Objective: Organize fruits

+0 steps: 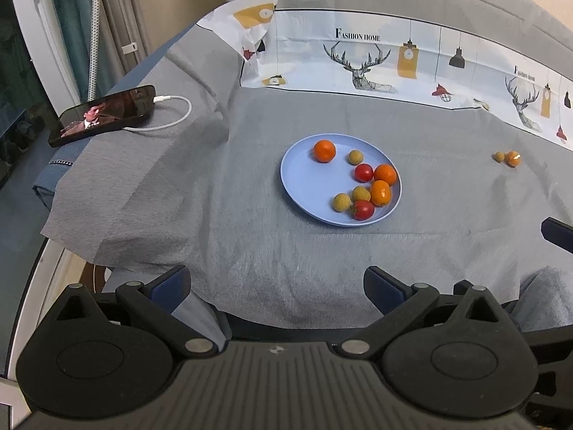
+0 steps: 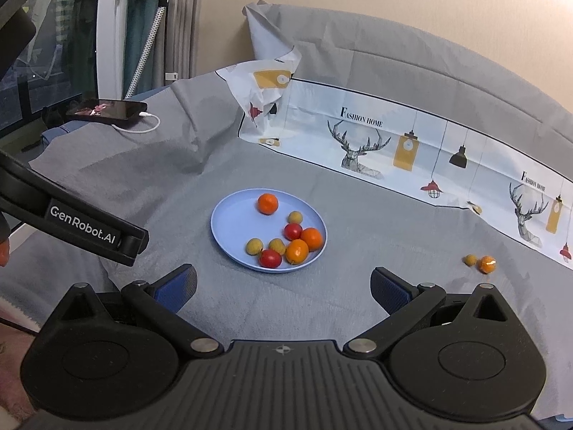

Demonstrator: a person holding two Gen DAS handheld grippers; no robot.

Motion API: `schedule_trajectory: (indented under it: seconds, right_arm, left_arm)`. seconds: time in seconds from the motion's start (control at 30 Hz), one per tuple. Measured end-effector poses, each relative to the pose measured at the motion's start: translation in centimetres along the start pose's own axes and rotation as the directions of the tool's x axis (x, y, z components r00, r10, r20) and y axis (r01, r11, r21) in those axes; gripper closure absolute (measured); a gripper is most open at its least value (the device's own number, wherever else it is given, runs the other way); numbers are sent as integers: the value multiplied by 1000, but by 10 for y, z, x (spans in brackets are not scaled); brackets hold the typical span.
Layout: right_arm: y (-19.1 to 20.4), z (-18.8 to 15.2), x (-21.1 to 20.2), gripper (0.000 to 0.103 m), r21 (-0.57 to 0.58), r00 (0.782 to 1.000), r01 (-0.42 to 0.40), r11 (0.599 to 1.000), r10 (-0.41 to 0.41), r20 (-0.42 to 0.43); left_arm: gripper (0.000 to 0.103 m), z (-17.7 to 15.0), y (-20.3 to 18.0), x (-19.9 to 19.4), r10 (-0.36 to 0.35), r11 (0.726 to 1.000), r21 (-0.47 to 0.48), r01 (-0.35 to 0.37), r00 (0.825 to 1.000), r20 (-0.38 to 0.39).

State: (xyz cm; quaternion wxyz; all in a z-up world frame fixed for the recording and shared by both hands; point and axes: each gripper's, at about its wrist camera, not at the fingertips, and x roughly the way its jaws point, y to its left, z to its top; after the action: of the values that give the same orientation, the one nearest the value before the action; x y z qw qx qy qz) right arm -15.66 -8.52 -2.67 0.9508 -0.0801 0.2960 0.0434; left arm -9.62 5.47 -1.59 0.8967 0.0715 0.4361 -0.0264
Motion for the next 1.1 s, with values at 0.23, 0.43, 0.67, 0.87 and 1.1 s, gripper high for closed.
schedule_trajectory:
  seconds: [0.23,0.43,0.67,0.87,1.1]
  right_arm:
    - [-6,-2,10,1,22,1000,-7,1000,7,-22]
    - [-15,-4,19,1,54,999,-9,999,11,-39]
    - [-34,-9,30,1,118,998,0,993,7,-64]
    - [-72,-18,45,1,214,994,84,973,-66,-91]
    - [-171,-31,82,1,376,954,299,877,-269,-131]
  left_arm:
    - [0,4,-10,10,7,1000,28,-6,1000,-25]
    - [0,11,-19,18,17,998,61,-14,999,-41]
    - [0,24,-44,32,22,993,119,-15,998,-57]
    - [0,45,-83,52,-5,983,184,21,996,-89]
    - [0,94,-152,82,-57,963,258,79,994,-90]
